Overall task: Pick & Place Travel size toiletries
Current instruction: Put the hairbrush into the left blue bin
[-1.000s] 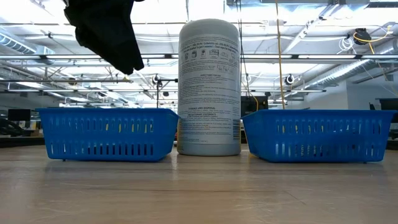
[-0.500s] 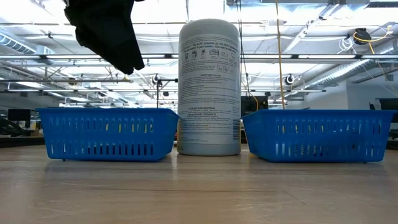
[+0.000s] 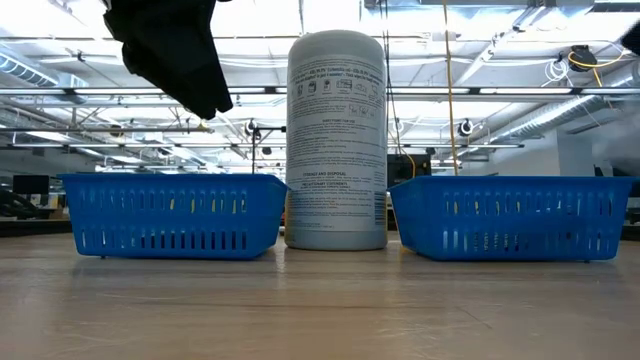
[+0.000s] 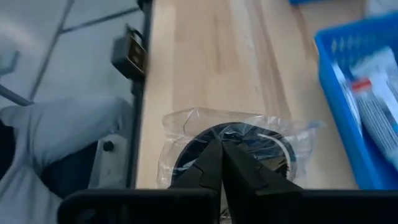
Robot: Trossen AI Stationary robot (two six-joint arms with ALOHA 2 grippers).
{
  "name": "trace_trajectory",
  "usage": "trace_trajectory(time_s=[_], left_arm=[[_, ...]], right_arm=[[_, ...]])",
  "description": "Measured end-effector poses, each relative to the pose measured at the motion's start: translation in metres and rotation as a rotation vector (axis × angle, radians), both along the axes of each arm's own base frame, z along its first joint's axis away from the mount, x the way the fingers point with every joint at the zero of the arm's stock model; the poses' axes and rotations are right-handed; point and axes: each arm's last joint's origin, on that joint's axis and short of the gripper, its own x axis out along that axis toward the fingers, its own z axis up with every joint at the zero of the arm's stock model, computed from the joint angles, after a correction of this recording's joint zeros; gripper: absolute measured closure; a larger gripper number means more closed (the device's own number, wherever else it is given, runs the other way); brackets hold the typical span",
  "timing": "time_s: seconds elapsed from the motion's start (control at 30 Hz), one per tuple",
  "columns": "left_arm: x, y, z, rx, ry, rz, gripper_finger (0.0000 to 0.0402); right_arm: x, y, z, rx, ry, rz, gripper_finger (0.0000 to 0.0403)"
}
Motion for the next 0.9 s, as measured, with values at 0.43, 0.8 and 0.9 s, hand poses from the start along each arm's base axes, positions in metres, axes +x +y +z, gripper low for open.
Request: trace_trajectory(time_s=[0.43,0.8,0.9], left_arm=[[0.015,-0.016,0.011,0.079,-0.133,-0.27,0.0169],[0.033,-0.039,0.042,0.246,-0.447,-0.549,0.0169],[0.037,-0.04,0.05,0.284,-0.526,-0.571,0.0169]], right_arm=[[0.022,-0.009,0.04,-0.095,-0.344,0.1,0.0403],[0.034,-0.014,0.068,-0.191,-0.621,0.154,0.0403],[0.035,-0.013,0.075,-0.229,-0.703,0.168,0.0403]])
